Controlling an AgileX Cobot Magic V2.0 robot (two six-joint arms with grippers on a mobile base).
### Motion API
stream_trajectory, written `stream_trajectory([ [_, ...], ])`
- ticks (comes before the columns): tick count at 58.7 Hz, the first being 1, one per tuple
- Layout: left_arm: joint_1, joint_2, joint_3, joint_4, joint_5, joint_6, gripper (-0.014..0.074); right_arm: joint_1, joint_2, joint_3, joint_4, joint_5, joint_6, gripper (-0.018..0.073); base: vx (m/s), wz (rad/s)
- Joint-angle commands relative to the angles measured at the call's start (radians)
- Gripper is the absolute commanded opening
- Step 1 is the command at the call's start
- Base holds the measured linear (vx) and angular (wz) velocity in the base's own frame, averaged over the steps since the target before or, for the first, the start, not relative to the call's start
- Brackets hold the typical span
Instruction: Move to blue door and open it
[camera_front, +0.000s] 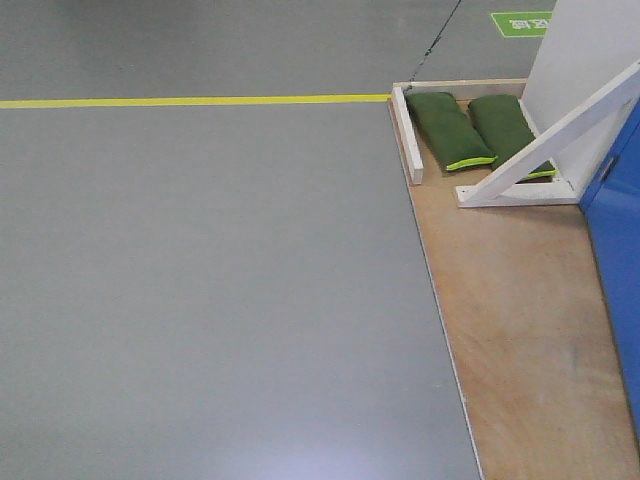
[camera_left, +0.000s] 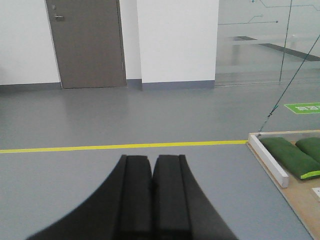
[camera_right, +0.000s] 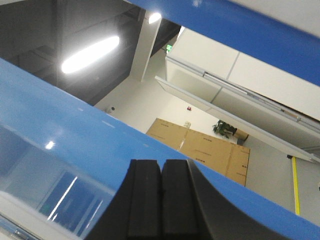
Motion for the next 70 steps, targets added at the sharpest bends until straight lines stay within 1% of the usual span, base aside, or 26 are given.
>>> stream_trajectory([
  [1, 0.001, -0.014, -0.020, -0.002, -0.084, -0.007, 0.0073, -0.007, 0.000, -0.085, 0.000, -0.029, -0.001, -0.0001, 0.00, 0.00],
  [9, 0.001, -0.014, -0.020, -0.002, -0.084, -0.007, 0.0073, -0.007, 0.052, -0.139, 0.000, -0.008, -0.001, -0.0001, 0.00, 0.00],
  [18, 0.001, -0.014, -0.020, -0.002, -0.084, -0.007, 0.0073, -0.007, 0.084, -0.152, 0.000, 0.004, -0.001, -0.0001, 0.00, 0.00],
  [39, 0.001, -0.014, -0.020, -0.002, -0.084, -0.007, 0.0073, -0.061, 0.142, -0.152, 0.000, 0.019, -0.001, -0.0001, 0.00, 0.00],
  [50, 0.001, -0.014, -0.020, -0.002, -0.084, -0.007, 0.0073, -0.067, 0.150, -0.151, 0.022, 0.104, -0.001, -0.0001, 0.00, 0.00],
  [63, 0.001, -0.014, -0.020, -0.002, -0.084, -0.007, 0.0073, -0.064, 0.127, -0.151, 0.026, 0.124, -0.001, -0.0001, 0.00, 0.00],
  [70, 0.001, -0.014, -0.020, -0.002, -0.084, -0.007, 0.0073, -0.064, 0.106, -0.151, 0.055, 0.176, -0.001, -0.0001, 0.00, 0.00],
])
